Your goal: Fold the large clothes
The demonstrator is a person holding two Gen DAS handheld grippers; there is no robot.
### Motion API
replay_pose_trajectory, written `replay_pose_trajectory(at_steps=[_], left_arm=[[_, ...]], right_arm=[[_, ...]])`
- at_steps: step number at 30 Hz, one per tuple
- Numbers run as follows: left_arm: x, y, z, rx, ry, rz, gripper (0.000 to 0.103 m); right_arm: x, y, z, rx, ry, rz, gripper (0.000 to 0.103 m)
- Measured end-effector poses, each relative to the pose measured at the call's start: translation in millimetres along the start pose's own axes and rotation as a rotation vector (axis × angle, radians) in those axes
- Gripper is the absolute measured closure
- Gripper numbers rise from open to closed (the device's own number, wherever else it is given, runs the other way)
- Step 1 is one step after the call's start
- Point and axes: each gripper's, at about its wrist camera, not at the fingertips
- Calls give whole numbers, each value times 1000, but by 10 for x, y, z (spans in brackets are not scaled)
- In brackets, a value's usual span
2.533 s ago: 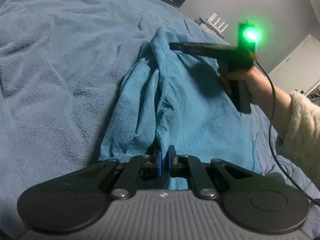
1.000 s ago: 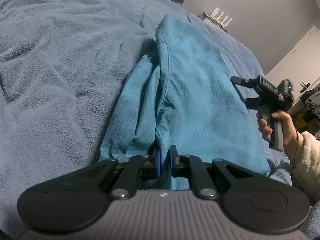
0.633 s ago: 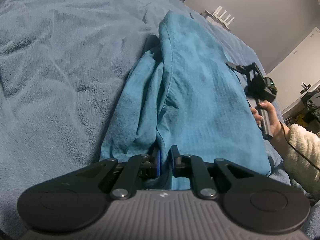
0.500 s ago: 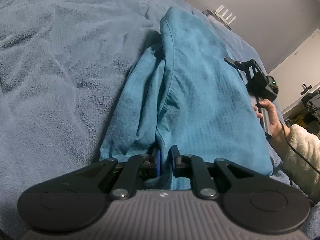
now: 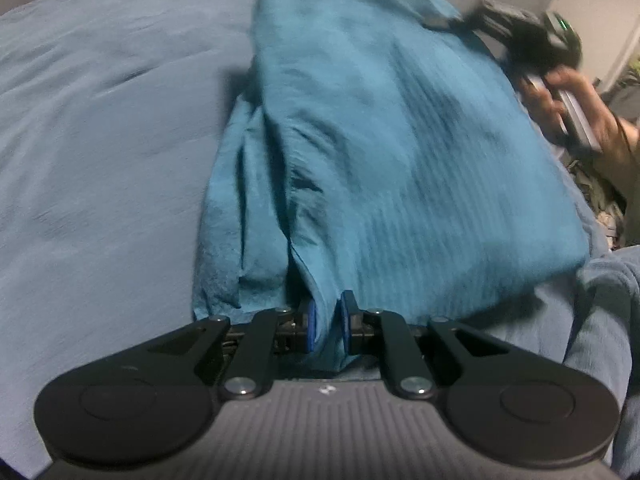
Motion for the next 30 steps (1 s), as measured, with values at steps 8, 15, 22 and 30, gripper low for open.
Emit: replay_pose_trajectory(at_steps=[8,15,22,30], left_arm=[[267,518,-259,-54,24,-36,95],[261,385,-219,-78,42,-92,94],[163,151,-124,-74,5,-168,96],[93,-39,-294,12,-10,-231,96]], right_arm=[[893,-19,-20,-201,-59,-24,19],[719,-74,-355,-322,-1,-212,3],[-345,-906,-128,-367,-227,-332,3],[-1700,-1505,126,-466,-666,-374,15]])
Point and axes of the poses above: each gripper's, at about its wrist camera, not at the fingertips, and y roughly the way its jaws point, z to its left, x to its top, and after that the axes turned 14 degrees about y, right-handed
